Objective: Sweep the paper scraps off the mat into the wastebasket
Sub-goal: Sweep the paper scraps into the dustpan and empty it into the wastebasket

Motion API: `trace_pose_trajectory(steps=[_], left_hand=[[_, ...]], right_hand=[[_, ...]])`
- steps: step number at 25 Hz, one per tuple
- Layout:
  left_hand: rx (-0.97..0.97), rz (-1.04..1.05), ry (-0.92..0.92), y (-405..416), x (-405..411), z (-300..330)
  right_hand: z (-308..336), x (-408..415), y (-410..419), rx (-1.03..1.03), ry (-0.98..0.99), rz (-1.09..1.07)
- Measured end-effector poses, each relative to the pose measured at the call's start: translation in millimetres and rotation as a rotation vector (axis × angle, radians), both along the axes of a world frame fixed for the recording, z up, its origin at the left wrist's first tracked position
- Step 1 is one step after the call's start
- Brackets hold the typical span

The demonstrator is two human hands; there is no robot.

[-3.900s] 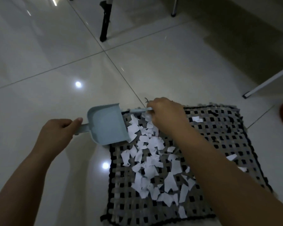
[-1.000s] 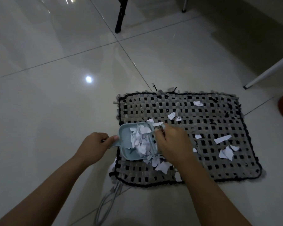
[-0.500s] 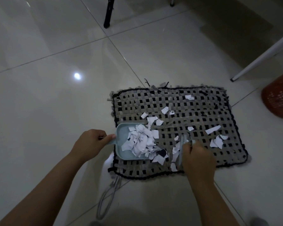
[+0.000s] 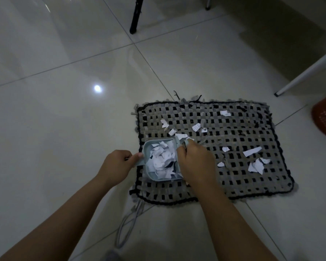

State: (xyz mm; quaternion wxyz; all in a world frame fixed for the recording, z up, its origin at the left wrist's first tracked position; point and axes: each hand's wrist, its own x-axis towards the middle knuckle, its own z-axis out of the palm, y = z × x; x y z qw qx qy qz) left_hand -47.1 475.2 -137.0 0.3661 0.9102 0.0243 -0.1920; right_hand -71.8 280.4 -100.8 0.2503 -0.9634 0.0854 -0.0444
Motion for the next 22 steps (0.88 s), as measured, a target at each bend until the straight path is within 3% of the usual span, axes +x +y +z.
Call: trace_pose_trajectory(steps=[2,8,13,18,22], left_hand=[[-0.028,0.051,0.015,-3.1,-1.7,0.1],[-0.036,0.118,0.015,-11.2,-4.4,0.1],[-0.039,0.137,0.04,-15.4,-6.3,-4.1],[-0.039,0.127,0.045,-13.0,-5.3,-7.4],[-0.069,0.156,0.048,-10.7,-3.5,-7.9]], right_hand=[[3.5,3.5,-18.6,-0.022,0.025,0.034],[1.5,56.7,-88.0,-0.148,0.034,-0.131],[1.0,72.1,-61.8,-0.236,0.219,0.151],[9.9,38.9,-24.0,-0.095,0.21,0.372],[21.8,41.3,-40.7,-0.019,0.189,0.249]])
